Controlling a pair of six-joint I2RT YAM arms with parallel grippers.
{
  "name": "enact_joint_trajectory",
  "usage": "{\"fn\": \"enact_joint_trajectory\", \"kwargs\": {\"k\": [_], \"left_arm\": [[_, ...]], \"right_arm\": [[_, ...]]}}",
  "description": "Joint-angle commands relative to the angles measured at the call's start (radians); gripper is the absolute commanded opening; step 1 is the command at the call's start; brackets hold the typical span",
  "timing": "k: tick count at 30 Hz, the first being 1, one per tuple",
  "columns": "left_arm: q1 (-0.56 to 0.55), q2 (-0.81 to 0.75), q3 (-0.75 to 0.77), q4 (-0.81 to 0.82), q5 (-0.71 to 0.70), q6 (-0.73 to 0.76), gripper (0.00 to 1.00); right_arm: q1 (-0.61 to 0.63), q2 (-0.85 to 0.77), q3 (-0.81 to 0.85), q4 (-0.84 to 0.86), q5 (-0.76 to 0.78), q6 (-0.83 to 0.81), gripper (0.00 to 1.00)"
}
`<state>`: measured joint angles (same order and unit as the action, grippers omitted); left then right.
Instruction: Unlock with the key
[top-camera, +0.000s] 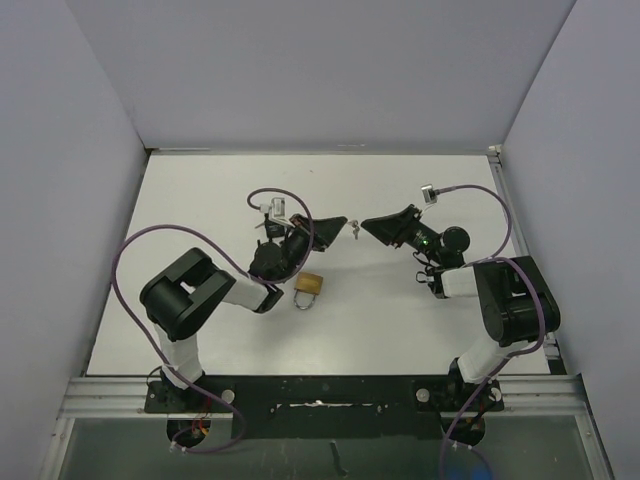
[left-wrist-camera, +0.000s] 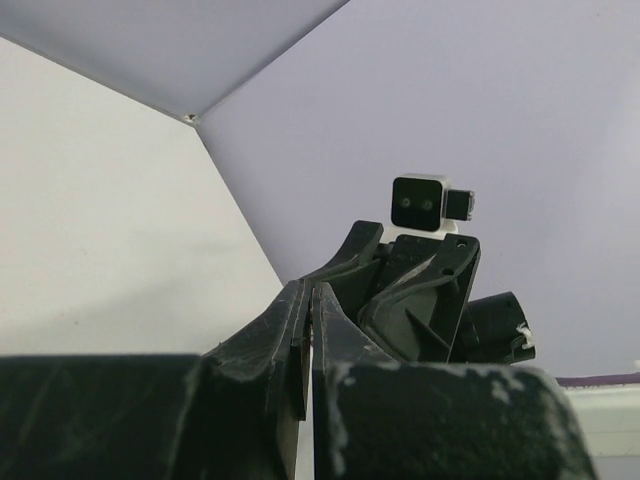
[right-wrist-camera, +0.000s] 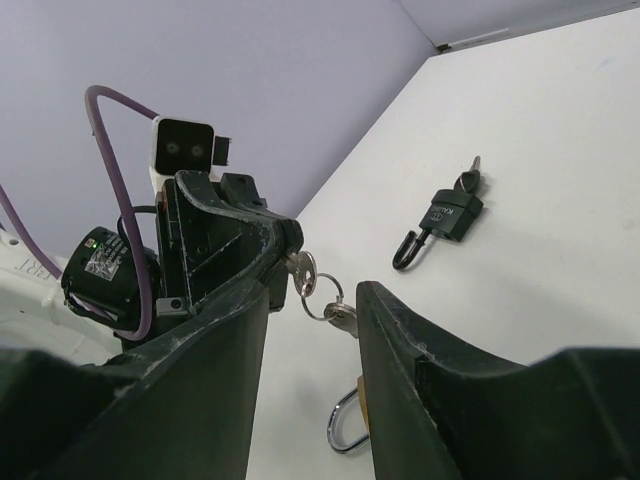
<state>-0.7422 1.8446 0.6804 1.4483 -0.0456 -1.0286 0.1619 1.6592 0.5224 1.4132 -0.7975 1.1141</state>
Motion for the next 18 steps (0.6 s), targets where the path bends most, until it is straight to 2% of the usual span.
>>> {"fn": "enact_joint_trajectory", "kwargs": {"k": [1, 18], "left_arm": [[-0.013, 0.021, 0.072, 0.07, -0.026, -0.056, 0.0], [-0.028, 0.113, 0.172, 0.072, -0.034, -0.19, 0.0]], "right_arm": [[-0.012, -0.013, 0.018, 0.079, 0.008, 0.0, 0.41], [-0.055, -0.002, 0.07, 0.079, 0.022, 0.098, 0.33]]}}
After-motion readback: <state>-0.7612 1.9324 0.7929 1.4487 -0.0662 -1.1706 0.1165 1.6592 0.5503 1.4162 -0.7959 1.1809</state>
